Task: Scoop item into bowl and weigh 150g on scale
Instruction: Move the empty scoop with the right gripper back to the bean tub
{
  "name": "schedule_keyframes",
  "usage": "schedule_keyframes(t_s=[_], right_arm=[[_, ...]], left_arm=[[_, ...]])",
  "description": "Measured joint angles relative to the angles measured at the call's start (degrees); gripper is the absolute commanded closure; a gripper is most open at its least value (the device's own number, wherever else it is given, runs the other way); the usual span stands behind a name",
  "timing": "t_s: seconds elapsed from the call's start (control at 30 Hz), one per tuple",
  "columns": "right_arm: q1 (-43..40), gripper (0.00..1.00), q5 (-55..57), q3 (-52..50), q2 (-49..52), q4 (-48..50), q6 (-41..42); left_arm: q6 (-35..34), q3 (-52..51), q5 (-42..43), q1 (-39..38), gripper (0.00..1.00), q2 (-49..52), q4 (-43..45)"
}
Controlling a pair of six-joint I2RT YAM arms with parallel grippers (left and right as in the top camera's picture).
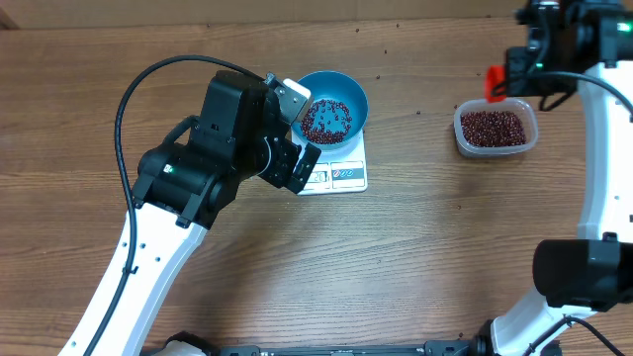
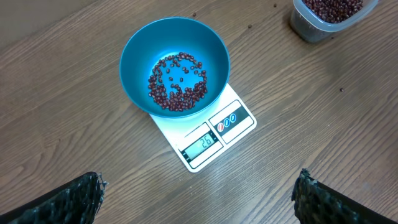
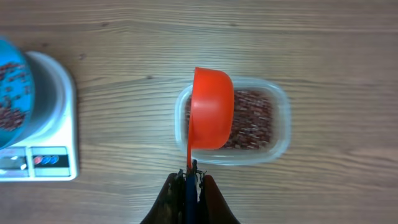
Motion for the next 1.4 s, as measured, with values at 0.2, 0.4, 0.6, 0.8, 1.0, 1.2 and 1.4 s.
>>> schedule_keyframes(t_s=[0.2, 0.4, 0.6, 0.8, 1.0, 1.2, 1.4], right_arm=[[-2.3, 0.96, 1.9, -4.5, 0.0, 2.4, 0.0], [-2.4, 0.96, 7.1, -13.2, 0.0, 7.3, 1.2], [-2.4, 0.96, 13.1, -19.2, 0.0, 12.4, 3.3], [-2.4, 0.96, 14.8, -22.1, 0.0, 15.3, 4.0], [-2.4, 0.96, 15.1, -25.0, 0.0, 17.1, 4.2], [-2.4, 0.96, 14.7, -26.8, 0.0, 19.1, 4.4], [-2.4, 0.96, 12.4, -28.9, 0.0, 20.5, 4.5]], left_arm=[[0.0, 0.0, 0.0, 0.0, 0.00, 0.0, 0.0], [0.0, 0.0, 0.0, 0.0, 0.00, 0.0, 0.0], [0.0, 0.0, 0.0, 0.0, 0.00, 0.0, 0.0], [0.0, 0.0, 0.0, 0.0, 0.01, 0.0, 0.0], [0.0, 0.0, 0.0, 0.0, 0.01, 0.0, 0.0], [0.0, 0.0, 0.0, 0.0, 0.00, 0.0, 0.0], [0.0, 0.0, 0.0, 0.0, 0.01, 0.0, 0.0]])
